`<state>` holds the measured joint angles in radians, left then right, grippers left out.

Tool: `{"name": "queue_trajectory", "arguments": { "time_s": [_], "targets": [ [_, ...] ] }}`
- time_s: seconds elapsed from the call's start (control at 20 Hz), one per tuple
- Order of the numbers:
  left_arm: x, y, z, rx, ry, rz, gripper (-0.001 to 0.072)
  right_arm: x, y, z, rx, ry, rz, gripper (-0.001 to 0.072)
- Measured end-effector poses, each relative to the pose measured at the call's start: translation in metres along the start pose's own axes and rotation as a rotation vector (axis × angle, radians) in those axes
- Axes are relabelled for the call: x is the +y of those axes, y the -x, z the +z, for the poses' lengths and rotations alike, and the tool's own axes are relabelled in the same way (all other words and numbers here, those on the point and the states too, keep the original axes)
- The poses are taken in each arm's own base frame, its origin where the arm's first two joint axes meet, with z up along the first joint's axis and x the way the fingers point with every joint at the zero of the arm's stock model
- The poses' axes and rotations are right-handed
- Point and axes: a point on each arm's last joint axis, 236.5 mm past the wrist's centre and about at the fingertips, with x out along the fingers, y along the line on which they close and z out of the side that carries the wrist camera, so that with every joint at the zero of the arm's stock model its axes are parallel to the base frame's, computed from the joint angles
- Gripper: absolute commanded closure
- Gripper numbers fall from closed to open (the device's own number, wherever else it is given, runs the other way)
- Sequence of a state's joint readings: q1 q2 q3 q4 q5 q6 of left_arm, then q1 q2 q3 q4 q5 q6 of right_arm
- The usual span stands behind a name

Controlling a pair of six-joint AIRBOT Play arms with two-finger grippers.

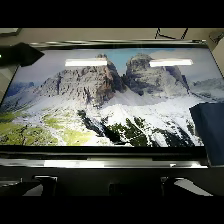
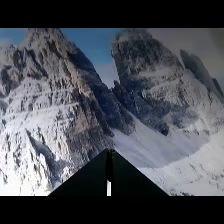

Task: Fold the clothes and pants, and hang the long-sleeved shirts on hangers.

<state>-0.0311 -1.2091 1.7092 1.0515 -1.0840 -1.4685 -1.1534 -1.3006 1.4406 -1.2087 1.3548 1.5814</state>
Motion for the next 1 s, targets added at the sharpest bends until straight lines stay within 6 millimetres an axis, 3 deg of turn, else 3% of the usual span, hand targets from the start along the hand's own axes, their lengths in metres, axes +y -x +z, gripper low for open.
{"name": "queue_trajectory", "arguments": {
  "time_s": [0.1, 0.15, 0.2, 0.3, 0.35, 0.4, 0.45, 0.55, 0.65, 0.8, 1.0],
  "targets": [
    [0.013, -0.012, 0.011, -0.044, -0.007, 0.063, 0.0687, 0.078, 0.025, 0.033, -0.154, 0.17, 0.135, 0.0025],
    [0.027, -0.022, 0.006, -0.026, -0.011, 0.122, 0.0684, 0.118, 0.033, 0.033, -0.186, 0.256, 0.191, 0.0024],
    [0.043, -0.033, -0.005, 0.016, -0.013, 0.184, 0.0614, 0.16, 0.036, 0.021, -0.189, 0.344, 0.248, 0.0025],
    [0.077, -0.057, -0.05, 0.192, 0.007, 0.297, -0.0006, 0.226, 0.024, -0.029, -0.1, 0.483, 0.324, 0.0024],
    [0.094, -0.067, -0.082, 0.312, 0.027, 0.347, -0.0013, 0.246, 0.011, -0.061, -0.019, 0.535, 0.337, 0.0024],
    [0.105, -0.071, -0.116, 0.433, 0.043, 0.379, 0.0027, 0.262, -0.004, -0.1, 0.082, 0.588, 0.341, 0.0024],
    [0.112, -0.072, -0.145, 0.533, 0.053, 0.398, 0.0121, 0.27, -0.018, -0.139, 0.19, 0.639, 0.335, 0.0025],
    [0.115, -0.069, -0.19, 0.647, 0.062, 0.411, 0.012, 0.271, -0.04, -0.202, 0.349, 0.709, 0.301, 0.0026],
    [0.114, -0.067, -0.216, 0.671, 0.069, 0.412, 0.0115, 0.262, -0.056, -0.243, 0.448, 0.75, 0.25, 0.0025],
    [0.115, -0.061, -0.241, 0.709, 0.073, 0.42, 0.0114, 0.251, -0.066, -0.272, 0.515, 0.785, 0.195, 0.0026],
    [0.115, -0.057, -0.254, 0.736, 0.077, 0.425, 0.0114, 0.244, -0.071, -0.284, 0.542, 0.798, 0.166, 0.0026]
  ]
}}
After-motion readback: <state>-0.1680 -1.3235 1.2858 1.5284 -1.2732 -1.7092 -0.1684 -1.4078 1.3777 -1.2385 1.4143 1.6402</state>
